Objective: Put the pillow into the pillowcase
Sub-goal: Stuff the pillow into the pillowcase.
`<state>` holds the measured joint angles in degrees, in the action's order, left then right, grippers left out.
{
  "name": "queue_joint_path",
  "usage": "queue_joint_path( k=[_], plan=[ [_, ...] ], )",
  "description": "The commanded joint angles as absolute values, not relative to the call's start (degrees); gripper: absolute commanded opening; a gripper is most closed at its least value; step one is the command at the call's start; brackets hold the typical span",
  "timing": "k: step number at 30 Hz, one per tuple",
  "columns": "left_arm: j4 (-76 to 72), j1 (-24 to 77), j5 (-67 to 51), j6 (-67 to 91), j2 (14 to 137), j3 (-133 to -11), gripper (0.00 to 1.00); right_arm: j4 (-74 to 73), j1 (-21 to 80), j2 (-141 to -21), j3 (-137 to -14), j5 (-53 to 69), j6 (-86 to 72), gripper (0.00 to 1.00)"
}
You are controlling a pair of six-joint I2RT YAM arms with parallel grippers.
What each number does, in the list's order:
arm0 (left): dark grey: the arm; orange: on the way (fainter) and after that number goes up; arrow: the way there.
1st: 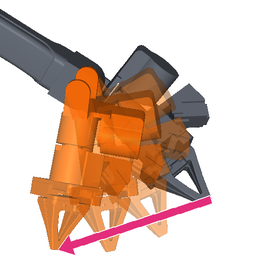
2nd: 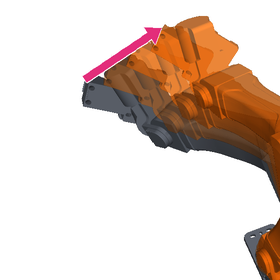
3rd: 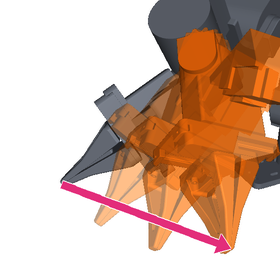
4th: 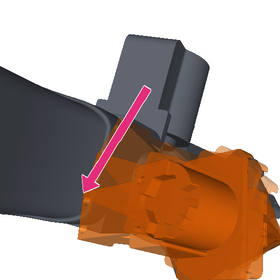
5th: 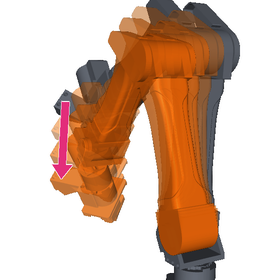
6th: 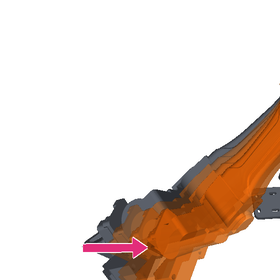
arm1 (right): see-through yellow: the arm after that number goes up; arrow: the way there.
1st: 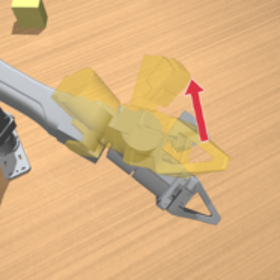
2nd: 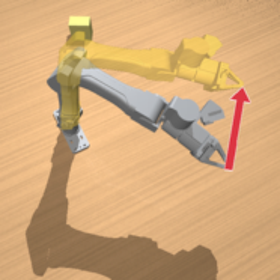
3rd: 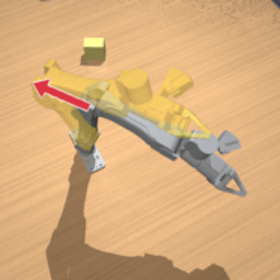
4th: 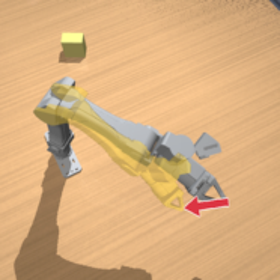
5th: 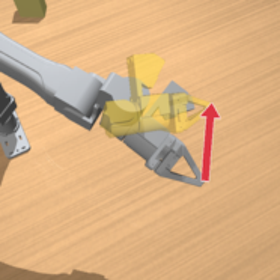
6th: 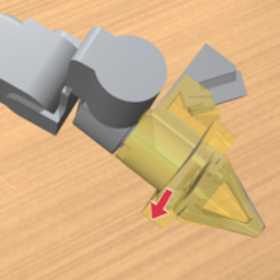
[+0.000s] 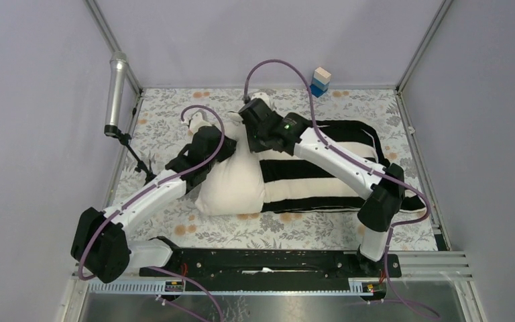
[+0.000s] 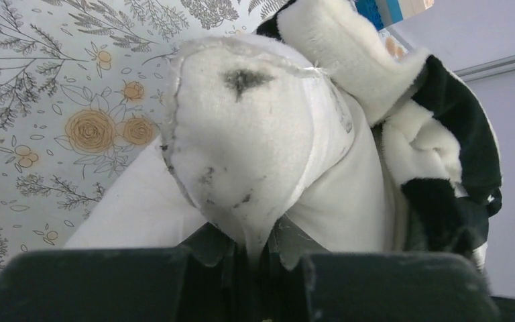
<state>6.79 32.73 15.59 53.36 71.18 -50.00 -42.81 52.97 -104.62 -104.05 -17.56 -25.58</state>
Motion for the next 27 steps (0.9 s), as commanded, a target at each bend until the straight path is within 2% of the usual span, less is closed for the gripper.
queue_joint_path(
  k=[1, 4, 5, 6, 11, 14, 20, 23, 25, 26, 27],
  plan=[
    [2.70, 34.83, 11.68, 50.81, 68.94, -51.14, 0.19, -38.44, 50.00, -107.06, -115.38, -9.97, -24.89, 0.00],
    [10.05, 34.00, 13.75, 44.87, 63.99, -55.22, 0.78, -38.45, 47.26, -112.18, -121.62, -10.46, -23.27, 0.00],
    [12.89, 33.21, 13.87, 43.63, 62.13, -56.87, 0.92, -37.72, 46.60, -114.14, -123.37, -11.50, -22.53, 0.00],
    [16.86, 32.24, 13.77, 42.40, 60.59, -58.48, 0.98, -37.38, 45.71, -115.74, -125.08, -12.11, -22.26, 0.00],
    [32.22, 29.36, 12.23, 37.64, 57.26, -63.21, 0.99, -37.97, 42.65, -123.29, -135.43, -11.93, -20.79, 0.00],
    [35.38, 29.36, 10.21, 37.63, 55.85, -58.61, 0.99, -40.44, 42.60, -125.78, -139.67, -11.65, -20.17, 0.00],
    [36.22, 29.34, 13.09, 41.37, 53.26, -47.63, 0.99, -40.37, 42.62, -122.39, -134.77, -10.42, -20.73, 0.00],
    [30.78, 29.33, 11.22, 42.36, 53.10, -42.78, 0.99, -39.16, 42.82, -119.25, -129.13, -9.04, -21.48, 0.00],
    [23.76, 29.33, 5.15, 44.43, 54.19, -39.72, 0.93, -38.68, 43.89, -117.39, -126.42, -9.52, -21.82, 0.01],
    [19.42, 29.35, 2.15, 45.74, 54.67, -38.24, 0.86, -38.96, 44.45, -116.55, -125.42, -10.13, -21.85, 0.03],
    [13.84, 29.42, -0.67, 47.16, 55.50, -36.90, 0.75, -39.56, 45.42, -115.91, -124.75, -10.92, -21.73, 0.05]
  ],
)
